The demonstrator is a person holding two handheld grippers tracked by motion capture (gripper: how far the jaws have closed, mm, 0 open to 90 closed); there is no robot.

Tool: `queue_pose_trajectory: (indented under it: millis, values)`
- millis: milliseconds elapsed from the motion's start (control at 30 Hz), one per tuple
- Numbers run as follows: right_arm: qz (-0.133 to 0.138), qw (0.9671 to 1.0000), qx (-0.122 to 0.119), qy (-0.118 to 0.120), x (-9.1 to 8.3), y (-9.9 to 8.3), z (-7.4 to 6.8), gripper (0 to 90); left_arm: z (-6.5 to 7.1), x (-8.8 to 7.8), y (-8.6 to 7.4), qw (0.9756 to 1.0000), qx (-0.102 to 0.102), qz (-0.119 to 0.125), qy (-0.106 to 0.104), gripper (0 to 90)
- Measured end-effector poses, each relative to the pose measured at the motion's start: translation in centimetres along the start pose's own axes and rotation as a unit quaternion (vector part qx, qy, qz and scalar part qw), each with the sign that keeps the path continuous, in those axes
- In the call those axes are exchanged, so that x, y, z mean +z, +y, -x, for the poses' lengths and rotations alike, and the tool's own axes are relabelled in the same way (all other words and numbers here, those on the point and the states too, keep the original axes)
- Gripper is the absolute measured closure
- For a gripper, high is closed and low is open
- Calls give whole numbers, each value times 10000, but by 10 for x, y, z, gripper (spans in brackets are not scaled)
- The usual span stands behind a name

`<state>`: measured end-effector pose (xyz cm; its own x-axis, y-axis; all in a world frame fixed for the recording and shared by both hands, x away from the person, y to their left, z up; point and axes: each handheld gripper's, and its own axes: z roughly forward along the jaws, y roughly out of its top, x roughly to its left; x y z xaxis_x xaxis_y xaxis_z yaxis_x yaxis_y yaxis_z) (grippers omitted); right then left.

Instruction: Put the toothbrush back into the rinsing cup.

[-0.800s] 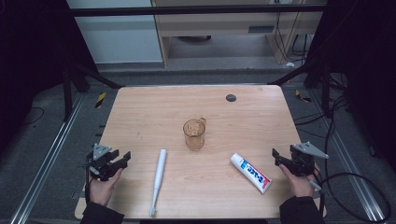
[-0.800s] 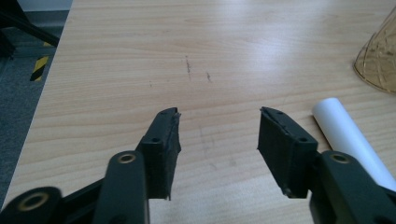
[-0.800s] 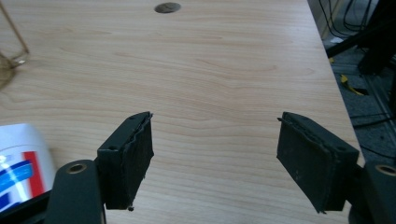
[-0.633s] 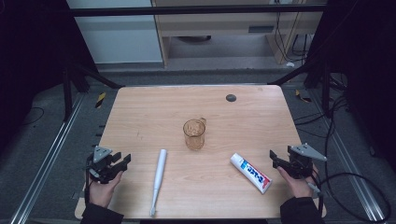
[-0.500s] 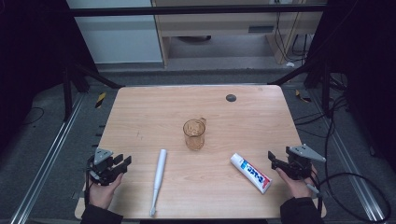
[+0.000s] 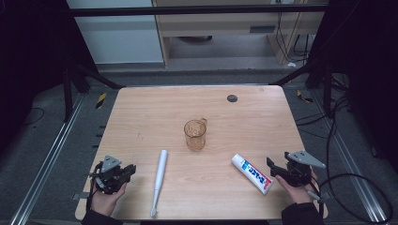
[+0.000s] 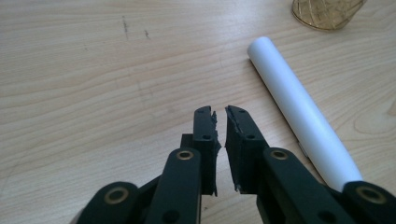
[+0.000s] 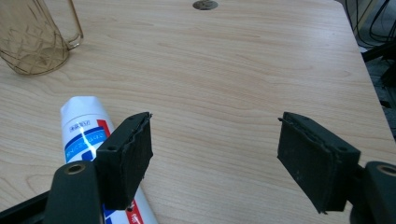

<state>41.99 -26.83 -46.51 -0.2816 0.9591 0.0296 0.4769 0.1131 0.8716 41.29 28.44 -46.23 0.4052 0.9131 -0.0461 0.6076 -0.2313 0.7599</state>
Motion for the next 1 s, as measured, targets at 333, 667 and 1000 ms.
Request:
queue_pose_trajectory:
  millis: [333,667,1000]
  values:
    - [-147,9999,-79,11,5,-4,-3,260,19,5,-6,9976,325,-399,-454,895]
    - [-174,9998,-81,6,6,-4,-3,253,38,8,-11,9923,640,-674,-824,897]
    - [-170,9998,-87,-11,7,-5,-2,249,47,11,-13,9881,800,-818,-1032,897]
